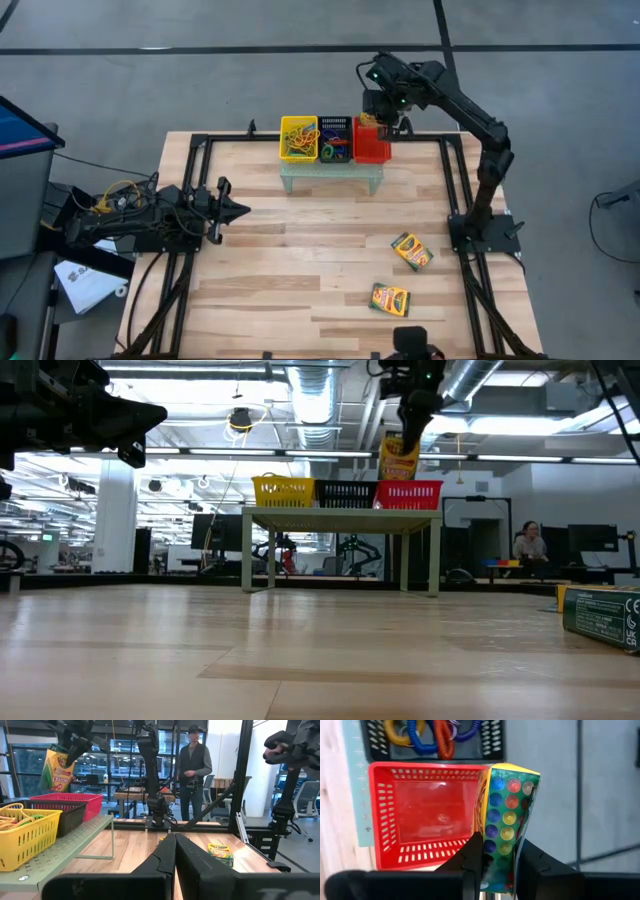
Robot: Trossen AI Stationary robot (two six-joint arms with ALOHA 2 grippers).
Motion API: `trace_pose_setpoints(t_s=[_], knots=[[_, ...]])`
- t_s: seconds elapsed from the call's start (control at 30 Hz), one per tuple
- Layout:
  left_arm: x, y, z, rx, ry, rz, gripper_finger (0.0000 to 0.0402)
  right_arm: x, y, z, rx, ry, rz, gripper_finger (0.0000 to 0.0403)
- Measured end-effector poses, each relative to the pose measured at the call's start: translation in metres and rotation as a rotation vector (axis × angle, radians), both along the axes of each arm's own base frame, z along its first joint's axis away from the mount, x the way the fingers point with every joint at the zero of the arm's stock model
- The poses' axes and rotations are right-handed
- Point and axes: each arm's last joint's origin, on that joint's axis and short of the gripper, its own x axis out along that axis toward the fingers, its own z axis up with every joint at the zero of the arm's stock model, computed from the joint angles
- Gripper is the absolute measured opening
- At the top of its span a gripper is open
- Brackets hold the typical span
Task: Pick & Place Office Desk Supplies
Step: Put the top yellow crayon box into the red bin on the shelf
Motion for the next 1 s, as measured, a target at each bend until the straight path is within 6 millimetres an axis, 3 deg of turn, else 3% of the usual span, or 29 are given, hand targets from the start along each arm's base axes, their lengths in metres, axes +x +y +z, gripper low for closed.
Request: trace_pose_setpoints(t_s=[0.4, 0.7, 1.0], knots=[[0.000, 0.000, 0.000, 0.000, 0.000, 0.000, 0.0000, -0.001, -0.003, -0.003, 0.013, 0.038, 0.113, 0.0064], [0.000, 0.000, 0.000, 0.000, 0.000, 0.000, 0.0000, 0.002, -0.025, -0.023, 0.053, 0.091, 0.084, 0.0064], [0.000, 0.000, 0.000, 0.000, 0.000, 0.000, 0.0000, 0.007, -0.032, -0.034, 0.111, 0.100, 0.102, 0.0064]])
